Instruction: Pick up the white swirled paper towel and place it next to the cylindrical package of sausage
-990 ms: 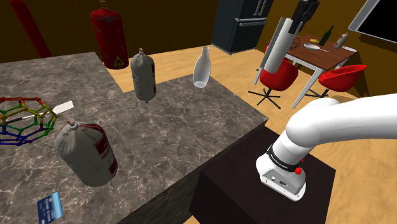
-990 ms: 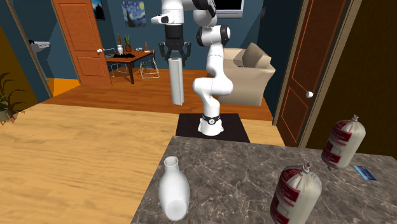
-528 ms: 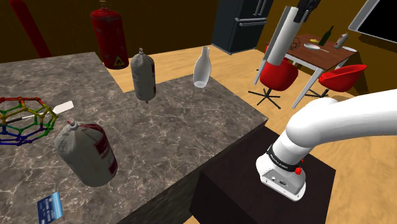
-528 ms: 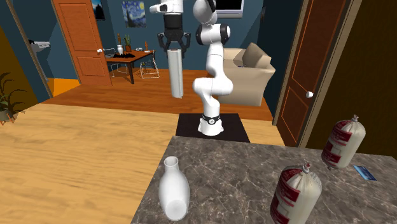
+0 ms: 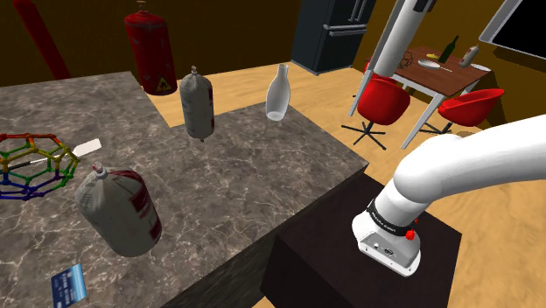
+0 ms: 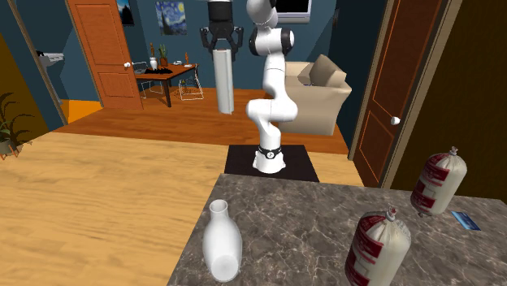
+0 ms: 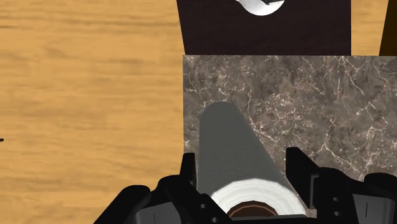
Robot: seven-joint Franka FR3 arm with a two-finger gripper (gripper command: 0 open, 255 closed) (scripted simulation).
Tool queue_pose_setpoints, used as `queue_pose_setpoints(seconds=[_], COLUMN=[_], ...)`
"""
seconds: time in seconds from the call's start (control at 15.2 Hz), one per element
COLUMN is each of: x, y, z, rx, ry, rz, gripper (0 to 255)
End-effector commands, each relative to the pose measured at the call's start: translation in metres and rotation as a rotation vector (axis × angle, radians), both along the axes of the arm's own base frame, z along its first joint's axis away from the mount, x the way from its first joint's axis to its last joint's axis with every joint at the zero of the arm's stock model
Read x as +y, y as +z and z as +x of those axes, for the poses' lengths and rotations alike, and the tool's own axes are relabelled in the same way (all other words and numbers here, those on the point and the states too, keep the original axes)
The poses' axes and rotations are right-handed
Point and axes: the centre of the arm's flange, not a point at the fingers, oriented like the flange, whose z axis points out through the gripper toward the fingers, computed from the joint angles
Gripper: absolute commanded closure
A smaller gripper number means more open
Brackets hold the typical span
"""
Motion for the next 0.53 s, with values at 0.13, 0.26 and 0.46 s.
queue_pose_setpoints(seconds=[0.13, 0.26, 0.46], x=[0.013, 0.038, 0.076], y=[0.011, 0.011, 0.011], z=[0.004, 0.011, 0.021], rx=[0.0, 0.0, 0.0], ry=[0.0, 0.0, 0.0], rz=[0.0, 0.0, 0.0], gripper=[255, 255, 255])
